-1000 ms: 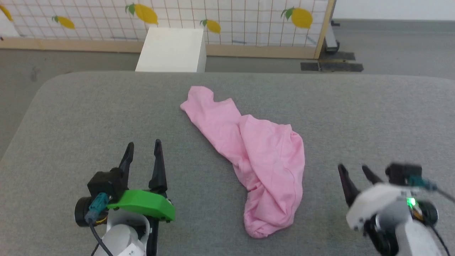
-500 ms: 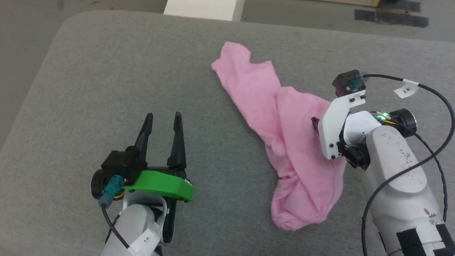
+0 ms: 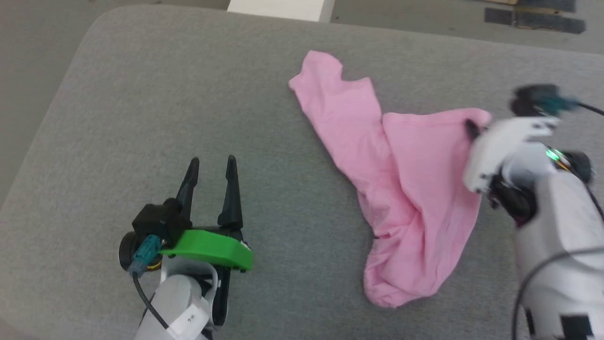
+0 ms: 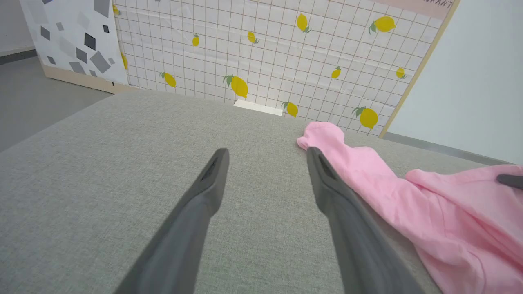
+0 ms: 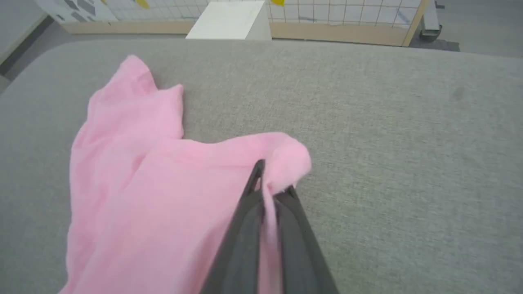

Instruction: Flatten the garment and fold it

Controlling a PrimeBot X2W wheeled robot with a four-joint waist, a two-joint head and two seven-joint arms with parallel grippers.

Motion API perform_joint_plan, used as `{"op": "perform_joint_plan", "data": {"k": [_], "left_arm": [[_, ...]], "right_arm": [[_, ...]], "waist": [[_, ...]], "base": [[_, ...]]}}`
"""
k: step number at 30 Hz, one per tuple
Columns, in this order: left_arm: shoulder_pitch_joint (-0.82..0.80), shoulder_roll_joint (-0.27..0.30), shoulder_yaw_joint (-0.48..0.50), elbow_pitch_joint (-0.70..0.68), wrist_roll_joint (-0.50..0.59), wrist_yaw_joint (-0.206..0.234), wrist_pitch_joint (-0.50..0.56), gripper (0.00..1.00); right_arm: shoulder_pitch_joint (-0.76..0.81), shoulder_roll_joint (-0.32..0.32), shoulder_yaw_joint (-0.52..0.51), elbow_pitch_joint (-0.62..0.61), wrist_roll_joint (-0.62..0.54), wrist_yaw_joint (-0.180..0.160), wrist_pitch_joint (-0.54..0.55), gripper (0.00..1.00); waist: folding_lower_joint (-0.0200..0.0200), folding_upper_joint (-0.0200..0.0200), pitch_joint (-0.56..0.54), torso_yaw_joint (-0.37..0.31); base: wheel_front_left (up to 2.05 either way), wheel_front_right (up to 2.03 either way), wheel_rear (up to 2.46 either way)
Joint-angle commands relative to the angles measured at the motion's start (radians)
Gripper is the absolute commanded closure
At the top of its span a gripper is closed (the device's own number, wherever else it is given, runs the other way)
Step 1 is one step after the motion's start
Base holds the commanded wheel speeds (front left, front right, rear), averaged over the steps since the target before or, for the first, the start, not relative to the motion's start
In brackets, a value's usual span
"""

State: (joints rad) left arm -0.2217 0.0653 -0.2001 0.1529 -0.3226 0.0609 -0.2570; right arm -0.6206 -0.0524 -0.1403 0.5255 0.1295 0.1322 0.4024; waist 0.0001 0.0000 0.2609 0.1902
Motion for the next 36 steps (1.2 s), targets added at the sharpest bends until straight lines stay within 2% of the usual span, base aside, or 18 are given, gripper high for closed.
{"op": "perform_joint_plan", "data": {"k": [1, 8, 11, 13, 14, 15, 16, 20, 23, 25, 30, 32, 36], "left_arm": [[0.016, -0.004, 0.003, 0.008, 0.012, -0.01, -0.005, 0.0], [0.054, -0.007, 0.001, 0.037, 0.006, -0.024, -0.005, 0.0], [0.064, -0.008, -0.007, 0.05, 0.004, -0.028, -0.005, 0.0], [0.067, -0.008, -0.013, 0.059, -0.001, -0.031, -0.005, 0.0], [0.069, -0.008, -0.015, 0.064, -0.006, -0.032, -0.003, 0.0], [0.07, -0.009, -0.016, 0.068, -0.009, -0.033, -0.001, 0.0], [0.071, -0.009, -0.018, 0.073, -0.013, -0.033, 0.003, 0.0], [0.067, -0.01, -0.022, 0.078, -0.05, -0.037, 0.032, 0.0], [0.039, -0.012, -0.042, 0.065, -0.09, -0.043, 0.106, 0.0], [0.016, -0.013, -0.075, 0.062, -0.133, -0.046, 0.22, 0.0], [-0.028, -0.014, -0.231, 0.054, -0.168, -0.058, 0.601, 0.0], [-0.032, -0.011, -0.278, 0.053, -0.163, -0.059, 0.7, 0.0], [-0.035, 0.001, -0.325, 0.082, -0.135, -0.038, 0.799, 0.0]], "right_arm": [[0.057, -0.011, -0.039, -0.039, 0.018, -0.002, -0.014, 1.0], [0.367, -0.007, -0.267, -0.262, 0.048, -0.002, 0.017, 1.0], [0.493, 0.001, -0.333, -0.31, 0.072, -0.002, 0.057, 1.0], [0.545, 0.001, -0.339, -0.306, 0.129, -0.002, 0.062, 1.0], [0.561, 0.002, -0.331, -0.302, 0.162, -0.002, 0.052, 0.9], [0.568, 0.002, -0.326, -0.3, 0.184, -0.002, 0.039, 0.55], [0.573, 0.002, -0.318, -0.3, 0.203, -0.002, 0.015, 0.0], [0.562, 0.002, -0.312, -0.309, 0.244, -0.002, -0.072, 0.0], [0.549, 0.002, -0.321, -0.327, 0.23, -0.002, -0.108, 0.0], [0.542, 0.002, -0.328, -0.341, 0.216, -0.002, -0.117, 0.0], [0.53, 0.002, -0.322, -0.358, 0.212, -0.002, -0.111, 0.0], [0.529, 0.002, -0.317, -0.358, 0.214, -0.002, -0.112, 0.0], [0.524, 0.002, -0.303, -0.352, 0.224, -0.002, -0.118, 0.0]], "waist": [[-0.0001, 0.0, -0.083, -0.084], [-0.0001, 0.0, -0.159, -0.159], [-0.0001, 0.0, -0.171, -0.175], [-0.0001, 0.0, -0.177, -0.182], [-0.0001, 0.0, -0.179, -0.187], [-0.0001, 0.0, -0.18, -0.19], [-0.0001, 0.0, -0.182, -0.194], [-0.0001, 0.0, -0.189, -0.21], [-0.0001, 0.0, -0.188, -0.22], [-0.0001, 0.0, -0.186, -0.226], [-0.0001, 0.0, -0.168, -0.244], [-0.0001, 0.0, -0.159, -0.248], [-0.0001, 0.0, -0.142, -0.258]], "base": [[0.0, 0.0, 0.0], [0.0, 0.0, 0.0], [0.0, 0.0, 0.0], [0.0, 0.0, 0.0], [0.0, 0.0, 0.0], [0.0, 0.0, 0.0], [0.0, 0.0, 0.0], [0.0, 0.0, 0.0], [0.0, 0.0, 0.0], [0.0, 0.0, 0.0], [0.0, 0.0, 0.0], [0.0, 0.0, 0.0], [0.0, 0.0, 0.0]]}}
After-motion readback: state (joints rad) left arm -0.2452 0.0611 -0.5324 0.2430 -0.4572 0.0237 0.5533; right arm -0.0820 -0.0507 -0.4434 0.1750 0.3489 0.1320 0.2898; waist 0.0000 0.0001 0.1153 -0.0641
